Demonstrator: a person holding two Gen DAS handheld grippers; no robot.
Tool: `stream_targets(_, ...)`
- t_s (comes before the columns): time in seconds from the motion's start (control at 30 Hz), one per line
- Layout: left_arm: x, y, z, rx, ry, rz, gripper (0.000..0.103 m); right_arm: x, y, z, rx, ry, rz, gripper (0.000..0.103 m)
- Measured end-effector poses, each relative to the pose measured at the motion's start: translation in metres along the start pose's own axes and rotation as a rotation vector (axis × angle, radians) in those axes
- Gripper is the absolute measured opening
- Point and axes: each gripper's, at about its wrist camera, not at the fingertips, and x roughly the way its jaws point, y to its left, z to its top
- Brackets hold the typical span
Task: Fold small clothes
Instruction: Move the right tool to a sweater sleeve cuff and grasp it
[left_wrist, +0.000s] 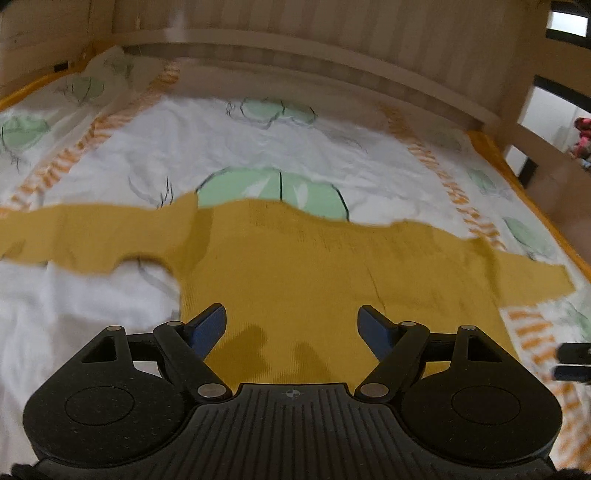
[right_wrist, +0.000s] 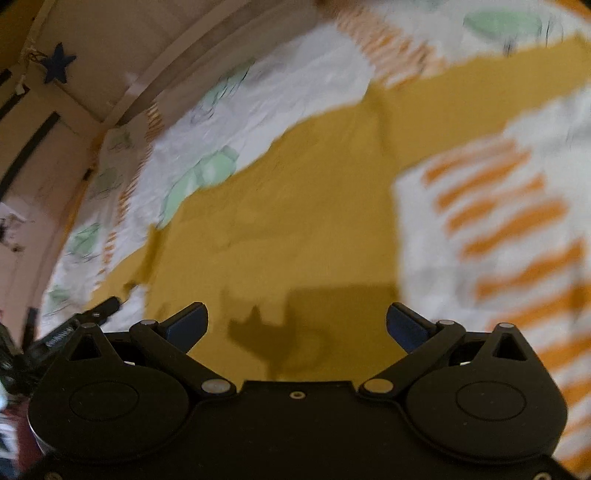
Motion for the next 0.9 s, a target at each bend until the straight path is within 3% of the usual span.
stream_targets(0.2,0.056,-0.017,0.024,0.027,-0.025,0.073,0.077,0.0,-0.028,0.047,-0.053,-0.132,-0.189,0.102)
stream_targets(0.43,0.105,-0.017,0.028,0.025,-0.022,0.15,0.077,0.002,-0.082,0.093,-0.051,-0.253,-0.414,0.102)
stream_targets(0.7,0.145,-0.021,0.019,0.0,-0.009,0.191,0.077,-0.006,-0.148,0.142,-0.044,-0.344,-0.571,0.102)
stream_targets(0.9,0.154,-0.035,0.0,0.086,-0.079,0.255,0.08,0.004,-0.169,0.163,-0.186,-0.367,-0.72,0.102)
